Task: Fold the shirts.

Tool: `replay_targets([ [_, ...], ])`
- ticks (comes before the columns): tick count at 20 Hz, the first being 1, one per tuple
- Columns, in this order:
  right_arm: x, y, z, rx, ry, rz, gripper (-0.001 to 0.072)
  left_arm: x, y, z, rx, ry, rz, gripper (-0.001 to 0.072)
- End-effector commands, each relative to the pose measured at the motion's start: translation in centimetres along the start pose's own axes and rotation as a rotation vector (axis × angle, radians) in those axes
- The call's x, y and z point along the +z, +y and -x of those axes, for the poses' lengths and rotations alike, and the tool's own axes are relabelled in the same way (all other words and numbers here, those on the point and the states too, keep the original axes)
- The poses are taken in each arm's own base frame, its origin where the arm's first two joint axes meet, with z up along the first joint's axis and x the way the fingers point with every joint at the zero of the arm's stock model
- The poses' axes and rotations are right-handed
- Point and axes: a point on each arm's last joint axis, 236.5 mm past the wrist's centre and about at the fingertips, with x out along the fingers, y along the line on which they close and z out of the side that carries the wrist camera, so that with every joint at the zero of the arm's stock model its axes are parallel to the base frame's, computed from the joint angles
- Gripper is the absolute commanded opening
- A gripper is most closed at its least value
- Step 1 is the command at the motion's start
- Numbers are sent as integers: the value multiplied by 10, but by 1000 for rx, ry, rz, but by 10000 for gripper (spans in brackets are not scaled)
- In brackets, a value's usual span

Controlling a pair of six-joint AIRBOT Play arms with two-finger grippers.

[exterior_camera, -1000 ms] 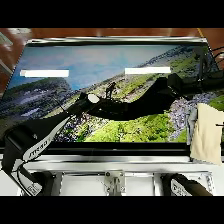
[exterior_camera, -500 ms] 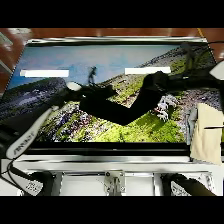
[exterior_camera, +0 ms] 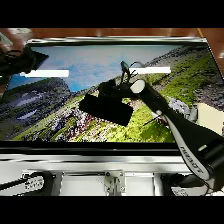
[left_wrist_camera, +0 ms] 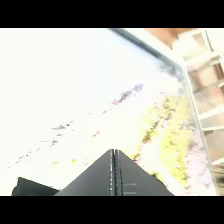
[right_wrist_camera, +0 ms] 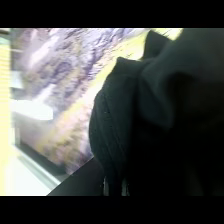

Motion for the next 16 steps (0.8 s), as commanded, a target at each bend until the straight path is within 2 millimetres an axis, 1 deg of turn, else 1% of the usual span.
replay_targets([
  [1, -24, -5, -61, 75, 9, -194, 61, 6, 7, 35, 31, 12, -32, 32],
  [2, -28, -7, -68, 86, 17, -234, 63, 0, 6, 33, 32, 34, -40, 32],
  [3, -28, -9, -71, 95, 20, -272, 140, -6, 6, 30, 34, 49, -44, 32],
  [4, -27, -9, -72, 104, 18, -299, 392, -12, 5, 26, 30, 64, -42, 32],
  [5, -24, -9, -71, 106, 13, -301, 595, -18, 4, 22, 25, 79, -38, 32],
  [6, -21, -8, -65, 115, 20, -281, 595, -25, 4, 18, 21, 95, -31, 32],
  [7, -17, -5, -53, 132, 40, -232, 595, -31, 5, 15, 20, 107, -28, 32],
  [8, -11, -7, -39, 135, 59, -185, 595, -34, 7, 14, 21, 114, -27, 32],
  [9, -2, -15, -20, 118, 77, -142, 594, -37, 10, 14, 24, 118, -23, 32],
  [10, 7, -28, 3, 88, 94, -115, 594, -38, 12, 14, 27, 120, -18, 32],
  [11, 15, -48, 30, 31, 118, -107, 594, -38, 14, 15, 30, 122, -18, 32],
  [12, 18, -76, 59, -63, 154, -104, 594, -38, 14, 15, 32, 122, -18, 32],
  [13, 14, -112, 91, -199, 201, -121, 594, -38, 15, 15, 34, 122, -19, 32],
  [14, 4, -153, 126, -368, 259, -159, 594, -38, 15, 15, 34, 122, -19, 33],
  [15, -13, -191, 163, -541, 335, -193, 596, -38, 15, 15, 34, 122, -19, 33],
  [16, -29, -214, 186, -637, 404, -207, 646, -38, 15, 15, 33, 123, -18, 32],
])
